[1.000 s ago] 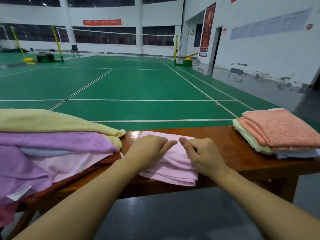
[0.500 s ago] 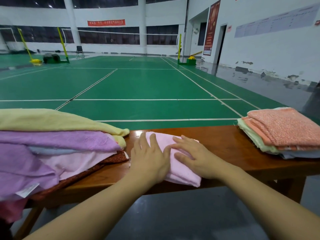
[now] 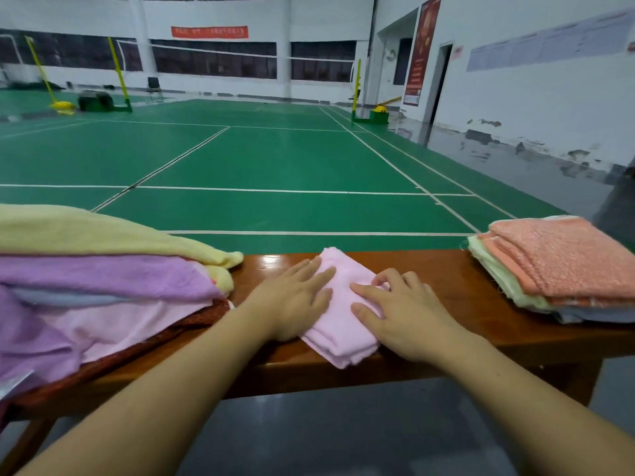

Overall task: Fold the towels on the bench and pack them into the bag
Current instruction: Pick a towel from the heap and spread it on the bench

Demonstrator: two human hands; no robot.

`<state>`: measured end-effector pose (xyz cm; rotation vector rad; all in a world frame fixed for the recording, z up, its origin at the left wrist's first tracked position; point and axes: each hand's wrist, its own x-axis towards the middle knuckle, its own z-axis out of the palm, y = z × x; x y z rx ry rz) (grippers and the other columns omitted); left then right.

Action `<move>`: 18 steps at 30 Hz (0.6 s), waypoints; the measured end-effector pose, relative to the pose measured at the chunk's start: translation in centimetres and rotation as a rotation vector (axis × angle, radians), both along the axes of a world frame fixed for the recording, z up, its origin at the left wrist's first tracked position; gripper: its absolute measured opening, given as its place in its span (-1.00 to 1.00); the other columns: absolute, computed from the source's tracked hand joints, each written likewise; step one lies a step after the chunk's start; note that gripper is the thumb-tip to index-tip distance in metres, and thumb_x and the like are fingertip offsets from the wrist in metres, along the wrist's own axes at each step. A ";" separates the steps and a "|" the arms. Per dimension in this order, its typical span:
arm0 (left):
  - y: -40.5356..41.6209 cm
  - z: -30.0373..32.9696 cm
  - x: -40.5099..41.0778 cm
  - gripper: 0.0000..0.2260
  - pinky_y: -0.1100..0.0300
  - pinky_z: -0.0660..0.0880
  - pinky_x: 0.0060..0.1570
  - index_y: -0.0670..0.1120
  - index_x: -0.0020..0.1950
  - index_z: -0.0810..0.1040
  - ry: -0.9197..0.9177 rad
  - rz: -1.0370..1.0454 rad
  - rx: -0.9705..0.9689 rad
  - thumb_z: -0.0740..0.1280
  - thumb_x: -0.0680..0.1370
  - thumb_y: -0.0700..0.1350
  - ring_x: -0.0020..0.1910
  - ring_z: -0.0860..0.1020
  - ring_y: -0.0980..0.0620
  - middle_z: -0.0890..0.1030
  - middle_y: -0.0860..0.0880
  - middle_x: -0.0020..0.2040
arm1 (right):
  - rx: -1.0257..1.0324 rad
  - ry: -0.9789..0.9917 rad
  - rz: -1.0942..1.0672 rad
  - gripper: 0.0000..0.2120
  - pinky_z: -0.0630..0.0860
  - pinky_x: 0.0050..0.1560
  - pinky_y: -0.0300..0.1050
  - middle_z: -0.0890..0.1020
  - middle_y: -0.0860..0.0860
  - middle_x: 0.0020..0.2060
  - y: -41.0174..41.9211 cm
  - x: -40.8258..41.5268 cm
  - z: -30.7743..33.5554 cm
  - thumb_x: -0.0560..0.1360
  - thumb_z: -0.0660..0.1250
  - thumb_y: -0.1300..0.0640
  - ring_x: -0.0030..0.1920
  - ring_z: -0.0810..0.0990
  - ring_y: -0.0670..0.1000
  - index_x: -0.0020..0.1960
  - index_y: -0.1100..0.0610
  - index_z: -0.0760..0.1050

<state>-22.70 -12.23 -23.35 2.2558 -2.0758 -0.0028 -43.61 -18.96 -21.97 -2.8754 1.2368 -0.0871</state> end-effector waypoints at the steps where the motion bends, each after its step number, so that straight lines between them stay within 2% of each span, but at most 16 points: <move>1: -0.5 0.2 0.8 -0.45 -0.06 -0.13 0.59 0.15 0.66 -0.02 -0.045 -0.001 -0.017 -0.09 0.68 0.25 0.64 -0.10 0.00 -0.10 -0.03 0.67 | -0.011 0.009 -0.023 -0.47 0.32 0.31 0.07 0.32 -0.03 0.34 0.3 -0.2 0.3 0.62 -0.07 -0.34 0.28 0.30 0.07 0.55 -0.24 0.19; 3: -1.3 0.8 1.6 -0.36 -0.13 -0.08 0.59 0.15 0.65 0.04 -0.098 0.093 -0.075 -0.03 0.62 0.38 0.64 -0.09 -0.04 -0.08 -0.03 0.67 | 0.015 -0.009 -0.061 -0.44 0.40 0.26 0.07 0.33 0.02 0.26 1.0 -0.2 0.8 0.61 -0.07 -0.36 0.24 0.36 0.09 0.54 -0.19 0.22; 5: -1.7 1.3 1.5 -0.26 -0.15 0.13 0.51 0.08 0.60 0.19 -0.083 0.211 -0.124 0.05 0.54 0.47 0.60 0.10 -0.12 0.08 -0.08 0.65 | 0.056 -0.050 -0.084 -0.45 0.46 0.20 0.07 0.35 0.03 0.21 1.5 0.0 1.2 0.61 -0.05 -0.36 0.22 0.44 0.12 0.51 -0.17 0.29; 8: -1.9 2.2 1.0 -0.23 -0.13 0.38 0.30 -0.06 0.47 0.34 0.013 0.334 -0.133 0.17 0.49 0.48 0.40 0.37 -0.21 0.35 -0.17 0.44 | 0.118 -0.195 -0.160 -0.52 0.48 0.16 0.06 0.40 0.04 0.15 1.2 -0.1 1.5 0.63 0.00 -0.32 0.15 0.53 0.16 0.42 -0.16 0.41; 10: -1.9 3.0 1.1 -0.26 -0.09 0.40 0.27 -0.16 0.43 0.38 0.076 0.460 -0.119 0.17 0.53 0.42 0.34 0.43 -0.26 0.43 -0.24 0.38 | 0.126 -0.322 -0.244 -0.57 0.51 0.16 0.06 0.45 0.03 0.20 0.0 -0.5 1.3 0.63 0.07 -0.28 0.14 0.54 0.14 0.40 -0.15 0.41; 12: -1.6 3.8 1.1 -0.33 -0.04 0.43 0.25 -0.18 0.37 0.49 0.081 0.546 -0.070 0.14 0.59 0.36 0.30 0.50 -0.25 0.52 -0.23 0.35 | 0.132 -0.372 -0.321 -0.59 0.52 0.19 0.09 0.48 0.02 0.26 -1.3 -1.0 0.8 0.61 0.14 -0.27 0.20 0.52 0.10 0.40 -0.16 0.34; 15: -1.3 3.8 0.1 -0.34 -0.01 0.42 0.28 -0.11 0.40 0.50 0.028 0.505 0.078 0.06 0.60 0.37 0.32 0.51 -0.21 0.54 -0.17 0.38 | 0.196 -0.420 -0.324 -0.63 0.49 0.24 0.11 0.53 0.00 0.27 -1.8 -1.3 0.0 0.60 0.18 -0.25 0.25 0.47 0.09 0.35 -0.17 0.31; 18: -1.7 2.6 -1.5 -0.35 -0.03 0.44 0.24 -0.15 0.35 0.53 0.054 0.453 0.124 0.06 0.61 0.36 0.28 0.53 -0.22 0.54 -0.19 0.37 | 0.200 -0.416 -0.214 -0.66 0.46 0.24 0.08 0.49 0.01 0.27 -1.1 -0.5 -0.5 0.63 0.19 -0.17 0.26 0.44 0.11 0.38 -0.20 0.30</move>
